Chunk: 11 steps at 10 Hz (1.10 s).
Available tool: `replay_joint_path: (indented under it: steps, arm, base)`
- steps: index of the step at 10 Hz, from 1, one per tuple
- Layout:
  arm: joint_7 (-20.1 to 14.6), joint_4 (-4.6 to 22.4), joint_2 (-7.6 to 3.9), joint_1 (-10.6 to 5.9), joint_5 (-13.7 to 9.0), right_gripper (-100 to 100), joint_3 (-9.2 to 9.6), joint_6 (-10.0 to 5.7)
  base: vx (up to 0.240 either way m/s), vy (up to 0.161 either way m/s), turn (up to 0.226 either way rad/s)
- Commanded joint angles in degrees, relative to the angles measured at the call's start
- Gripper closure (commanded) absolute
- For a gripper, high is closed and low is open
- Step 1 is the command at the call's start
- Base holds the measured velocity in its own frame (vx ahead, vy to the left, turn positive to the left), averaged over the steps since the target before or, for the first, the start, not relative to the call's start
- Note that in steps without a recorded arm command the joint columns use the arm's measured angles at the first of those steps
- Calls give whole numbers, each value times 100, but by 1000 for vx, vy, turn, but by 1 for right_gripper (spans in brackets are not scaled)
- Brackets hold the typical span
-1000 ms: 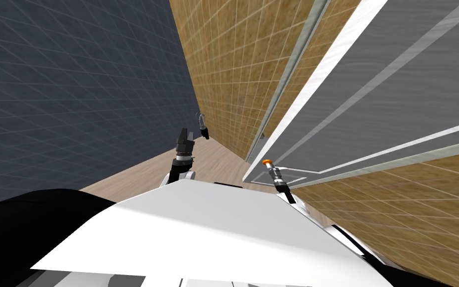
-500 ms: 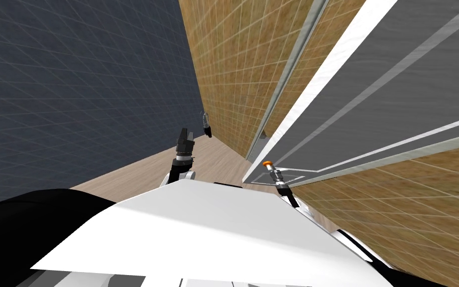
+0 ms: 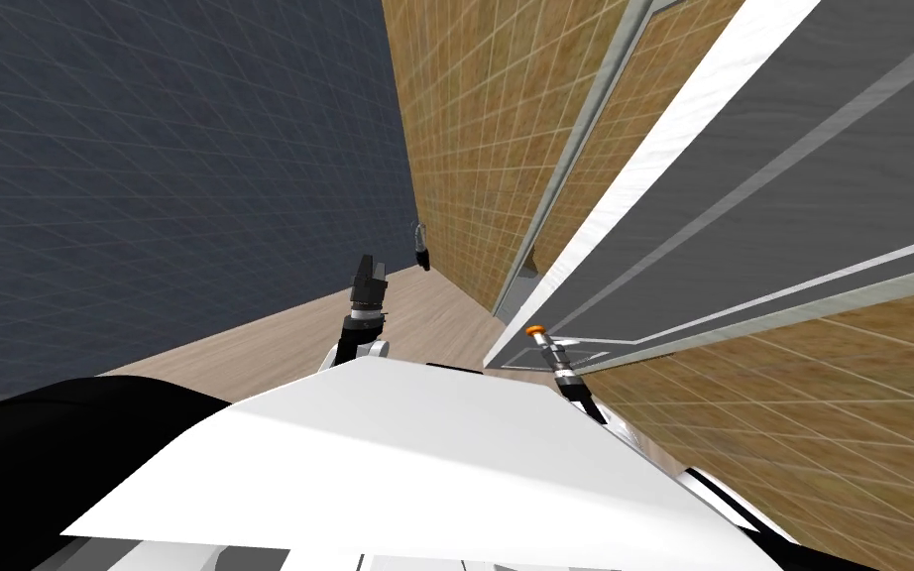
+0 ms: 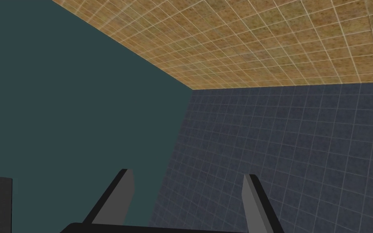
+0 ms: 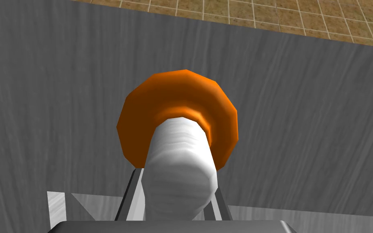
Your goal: Pull the door open
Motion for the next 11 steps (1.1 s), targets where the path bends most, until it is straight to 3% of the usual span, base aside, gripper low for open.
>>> replay_joint_path:
  steps: [1,3,4,5,11]
  arm:
    - [-53,72,-78,50,-35,100,66,-169]
    - [-106,111,-174,126,-91,100,178,-350]
    - [-115,117,-121,85,-60,100,166,-302]
    - [-129,81,-205,181,-41,100,330,-515]
    - [-153,-15,-444,425,15,100,748,-1068]
  base:
    - [-127,-72,99]
    - [-166,-67,128]
    - [-77,-23,34]
    - [-89,-76,53]
    - [-163,-111,46]
